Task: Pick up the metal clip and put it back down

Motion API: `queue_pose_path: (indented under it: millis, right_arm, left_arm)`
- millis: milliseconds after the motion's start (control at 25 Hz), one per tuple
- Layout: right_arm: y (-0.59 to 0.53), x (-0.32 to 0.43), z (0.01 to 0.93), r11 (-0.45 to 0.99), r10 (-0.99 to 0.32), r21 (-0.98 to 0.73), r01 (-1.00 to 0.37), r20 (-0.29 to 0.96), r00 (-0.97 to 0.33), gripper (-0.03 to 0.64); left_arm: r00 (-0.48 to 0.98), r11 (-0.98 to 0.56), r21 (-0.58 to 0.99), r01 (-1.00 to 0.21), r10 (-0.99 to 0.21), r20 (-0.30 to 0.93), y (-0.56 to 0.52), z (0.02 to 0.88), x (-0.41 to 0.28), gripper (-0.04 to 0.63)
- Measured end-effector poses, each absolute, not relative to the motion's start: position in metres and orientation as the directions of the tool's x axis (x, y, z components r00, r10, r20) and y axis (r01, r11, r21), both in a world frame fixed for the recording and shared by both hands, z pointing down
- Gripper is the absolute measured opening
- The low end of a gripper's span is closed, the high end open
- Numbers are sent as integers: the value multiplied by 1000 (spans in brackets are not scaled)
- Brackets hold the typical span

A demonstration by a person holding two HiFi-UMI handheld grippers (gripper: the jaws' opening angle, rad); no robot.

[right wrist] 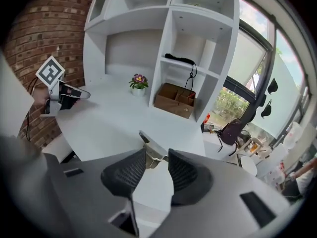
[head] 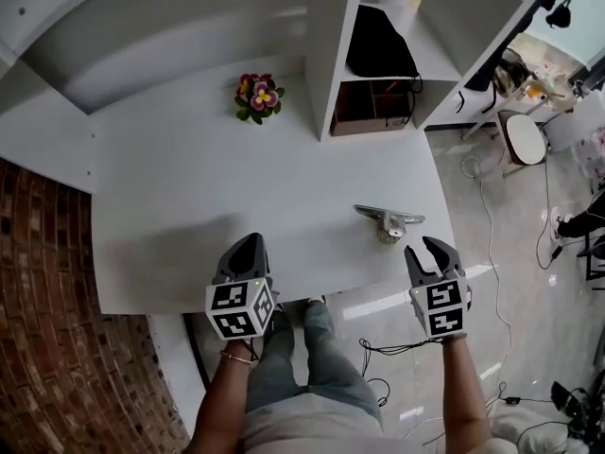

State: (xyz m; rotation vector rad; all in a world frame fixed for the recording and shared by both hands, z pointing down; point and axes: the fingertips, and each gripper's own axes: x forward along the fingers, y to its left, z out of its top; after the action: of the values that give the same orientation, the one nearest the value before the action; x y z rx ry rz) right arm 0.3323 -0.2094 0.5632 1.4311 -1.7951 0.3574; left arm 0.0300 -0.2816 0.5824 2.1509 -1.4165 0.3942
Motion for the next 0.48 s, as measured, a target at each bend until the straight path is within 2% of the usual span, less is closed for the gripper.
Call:
queue_pose_path:
  millis: [240, 480]
  right_arm:
    - [-209, 332, 583, 384, -648, 273, -882, 761, -47, 136]
    - [-211, 330, 603, 526, -610, 395, -753, 792, -10, 133]
  left_arm:
    - [388, -288, 264, -921, -753, 531, -273, 591, 19, 11]
    - [366, -266, 257, -929, -760, 537, -268, 596, 8, 11]
